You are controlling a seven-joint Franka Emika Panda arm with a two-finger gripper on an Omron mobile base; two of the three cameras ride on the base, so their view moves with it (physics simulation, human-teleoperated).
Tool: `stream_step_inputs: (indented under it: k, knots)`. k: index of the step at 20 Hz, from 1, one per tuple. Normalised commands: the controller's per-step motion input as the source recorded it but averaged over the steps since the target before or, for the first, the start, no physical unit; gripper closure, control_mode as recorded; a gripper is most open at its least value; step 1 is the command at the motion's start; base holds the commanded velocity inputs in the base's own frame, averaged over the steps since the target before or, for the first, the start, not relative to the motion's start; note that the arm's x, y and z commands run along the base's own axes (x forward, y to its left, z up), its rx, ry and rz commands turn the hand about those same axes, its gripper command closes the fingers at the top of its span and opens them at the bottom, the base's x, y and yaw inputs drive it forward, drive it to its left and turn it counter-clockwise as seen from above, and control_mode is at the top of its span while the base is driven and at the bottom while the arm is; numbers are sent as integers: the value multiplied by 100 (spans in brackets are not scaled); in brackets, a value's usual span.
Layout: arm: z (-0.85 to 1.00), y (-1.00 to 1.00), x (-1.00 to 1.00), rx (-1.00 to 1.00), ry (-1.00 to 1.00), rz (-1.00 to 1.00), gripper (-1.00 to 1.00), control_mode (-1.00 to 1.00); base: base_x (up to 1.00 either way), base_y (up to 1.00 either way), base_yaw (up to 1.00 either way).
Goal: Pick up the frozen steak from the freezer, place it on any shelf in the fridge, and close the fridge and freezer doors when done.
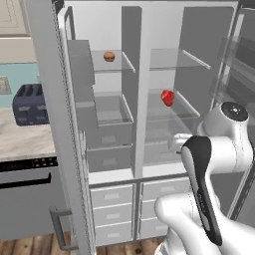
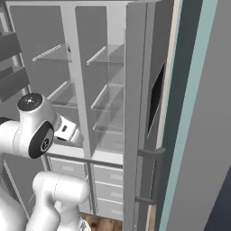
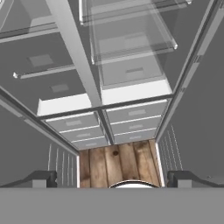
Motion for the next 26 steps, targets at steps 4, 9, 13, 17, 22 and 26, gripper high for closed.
stream_step_inputs:
  k: [4, 9, 13, 17, 22, 26]
  knots:
    - [0, 0, 0, 0, 0, 0, -100, 100, -32, 16, -8]
    - [0, 0, 0, 0, 0, 0, -100, 100, -37, 26, -11]
    - [0, 0, 0, 0, 0, 0, -100, 100, -37, 25, -4]
    - [0, 0, 0, 0, 0, 0, -100, 100, -13, 21, 0]
    - [0, 0, 0, 0, 0, 0, -100, 100, -22, 2, 0]
    - [0, 0, 0, 0, 0, 0, -100, 100, -36, 0, 0]
